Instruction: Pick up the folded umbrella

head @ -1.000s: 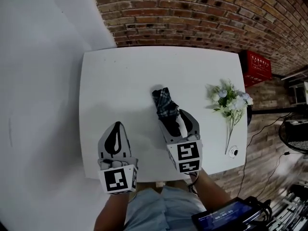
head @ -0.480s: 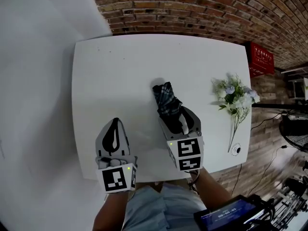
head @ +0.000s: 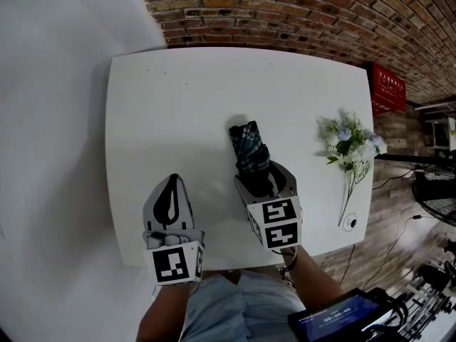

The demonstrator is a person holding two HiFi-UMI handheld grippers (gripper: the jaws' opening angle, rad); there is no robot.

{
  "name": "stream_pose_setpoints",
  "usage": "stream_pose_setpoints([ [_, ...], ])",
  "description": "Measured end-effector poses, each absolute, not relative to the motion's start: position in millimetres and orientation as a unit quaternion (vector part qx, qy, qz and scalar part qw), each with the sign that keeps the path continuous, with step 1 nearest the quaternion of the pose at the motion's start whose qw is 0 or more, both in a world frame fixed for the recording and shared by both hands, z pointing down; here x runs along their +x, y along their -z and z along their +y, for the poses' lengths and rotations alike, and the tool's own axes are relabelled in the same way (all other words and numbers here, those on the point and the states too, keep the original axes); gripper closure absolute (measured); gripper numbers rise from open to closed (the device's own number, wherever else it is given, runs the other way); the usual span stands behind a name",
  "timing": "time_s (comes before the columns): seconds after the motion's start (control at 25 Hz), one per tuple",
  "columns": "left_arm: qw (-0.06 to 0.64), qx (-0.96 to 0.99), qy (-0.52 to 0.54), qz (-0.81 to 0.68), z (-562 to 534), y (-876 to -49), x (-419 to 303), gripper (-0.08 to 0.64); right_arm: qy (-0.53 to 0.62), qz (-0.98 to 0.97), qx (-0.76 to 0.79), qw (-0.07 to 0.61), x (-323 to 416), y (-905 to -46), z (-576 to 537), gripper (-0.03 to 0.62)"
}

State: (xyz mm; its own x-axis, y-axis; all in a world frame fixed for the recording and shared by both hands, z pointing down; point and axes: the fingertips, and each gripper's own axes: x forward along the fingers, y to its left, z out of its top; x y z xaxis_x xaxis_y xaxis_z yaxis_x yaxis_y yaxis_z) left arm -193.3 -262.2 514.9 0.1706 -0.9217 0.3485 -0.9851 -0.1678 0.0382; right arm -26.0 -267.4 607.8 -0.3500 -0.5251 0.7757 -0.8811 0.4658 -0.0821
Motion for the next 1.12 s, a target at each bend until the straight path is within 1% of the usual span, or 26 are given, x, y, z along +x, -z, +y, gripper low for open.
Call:
stream_pose_setpoints([
  [0.4,0.13,0.757,-0.121,-0.629,-261.5,-513.8,-188.2,0.552,-0.286,-0.774,0.443,0.351,-28.3,-615.8,-264.4,0.3],
  [0.52,0.127,0.757,-0.121,-0.63,-260.3,-510.3,-188.9,0.554,-0.297,-0.77,0.448,0.343,-26.9,-614.5,-262.9,0.355],
  [0.6,0.123,0.757,-0.122,-0.63,-260.5,-507.0,-189.7,0.554,-0.3,-0.769,0.452,0.338,-26.3,-613.0,-262.2,0.37],
  [1.12,0.117,0.747,-0.129,-0.642,-264.8,-501.5,-201.3,0.554,-0.312,-0.773,0.452,0.317,-30.0,-604.8,-267.8,0.387],
])
